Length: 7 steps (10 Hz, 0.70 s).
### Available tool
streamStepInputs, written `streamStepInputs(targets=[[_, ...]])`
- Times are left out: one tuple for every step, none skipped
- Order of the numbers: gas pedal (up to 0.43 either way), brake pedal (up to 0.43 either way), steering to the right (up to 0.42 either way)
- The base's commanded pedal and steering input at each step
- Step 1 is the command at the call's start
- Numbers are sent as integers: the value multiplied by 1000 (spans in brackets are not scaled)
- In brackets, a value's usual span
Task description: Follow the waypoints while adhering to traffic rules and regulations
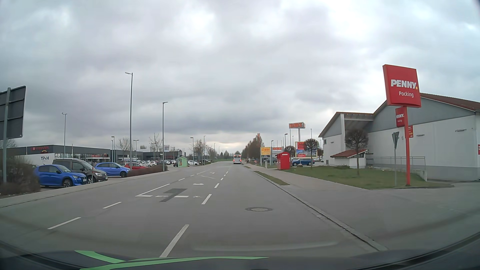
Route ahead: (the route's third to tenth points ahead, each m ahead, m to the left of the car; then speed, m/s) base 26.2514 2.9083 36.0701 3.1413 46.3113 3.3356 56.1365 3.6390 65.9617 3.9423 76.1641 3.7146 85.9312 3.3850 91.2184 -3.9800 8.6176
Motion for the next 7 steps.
streamStepInputs(targets=[[110,0,0],[98,0,0],[98,0,0],[98,0,0],[98,0,0],[98,0,0],[87,0,0]])
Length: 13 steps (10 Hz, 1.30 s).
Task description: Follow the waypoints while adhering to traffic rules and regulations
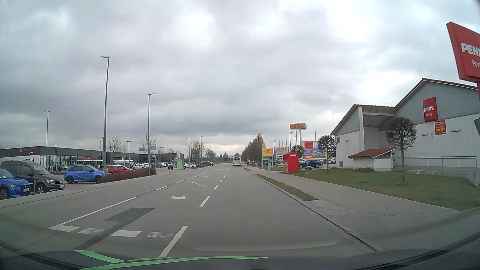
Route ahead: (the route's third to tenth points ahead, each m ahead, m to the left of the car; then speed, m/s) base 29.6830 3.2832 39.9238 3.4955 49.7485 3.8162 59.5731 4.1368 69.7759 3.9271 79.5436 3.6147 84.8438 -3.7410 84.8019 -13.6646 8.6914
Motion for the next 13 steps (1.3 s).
streamStepInputs(targets=[[87,0,0],[87,0,0],[87,0,-1],[87,0,-1],[87,0,-1],[87,0,-1],[87,0,-1],[87,0,-1],[87,0,-1],[87,0,-1],[87,0,-1],[87,0,-1],[87,0,-1]])
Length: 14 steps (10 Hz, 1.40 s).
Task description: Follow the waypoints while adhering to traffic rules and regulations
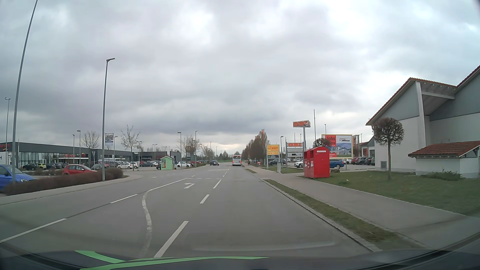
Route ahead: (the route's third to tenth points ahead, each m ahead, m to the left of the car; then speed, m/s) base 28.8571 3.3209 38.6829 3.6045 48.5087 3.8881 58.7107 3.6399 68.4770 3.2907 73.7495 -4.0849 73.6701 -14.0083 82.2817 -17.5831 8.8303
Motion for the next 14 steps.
streamStepInputs(targets=[[87,0,-1],[87,0,-1],[87,0,-1],[87,0,-1],[87,0,-1],[87,0,-1],[87,0,-1],[87,0,-1],[87,0,-1],[87,0,-1],[87,0,-1],[87,0,-1],[87,0,-1],[79,0,-1]])
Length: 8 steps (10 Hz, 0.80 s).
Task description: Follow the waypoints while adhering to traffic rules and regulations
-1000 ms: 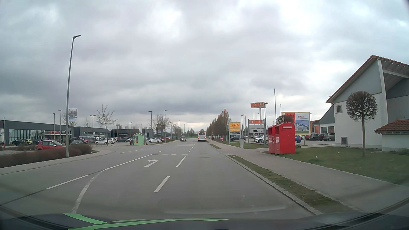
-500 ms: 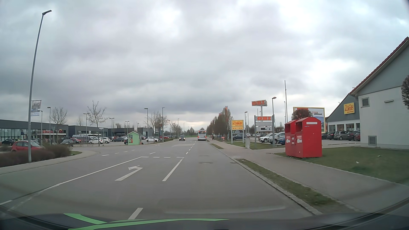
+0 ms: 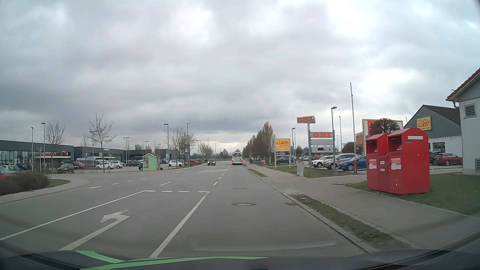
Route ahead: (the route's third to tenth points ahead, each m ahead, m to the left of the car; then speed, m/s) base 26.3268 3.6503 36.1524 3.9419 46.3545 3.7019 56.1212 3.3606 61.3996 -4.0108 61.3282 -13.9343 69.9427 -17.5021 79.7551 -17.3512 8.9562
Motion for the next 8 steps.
streamStepInputs(targets=[[67,0,-1],[20,0,-1],[0,0,-1],[0,0,-1],[0,0,-1],[0,0,-1],[0,0,-1],[0,0,-1]])
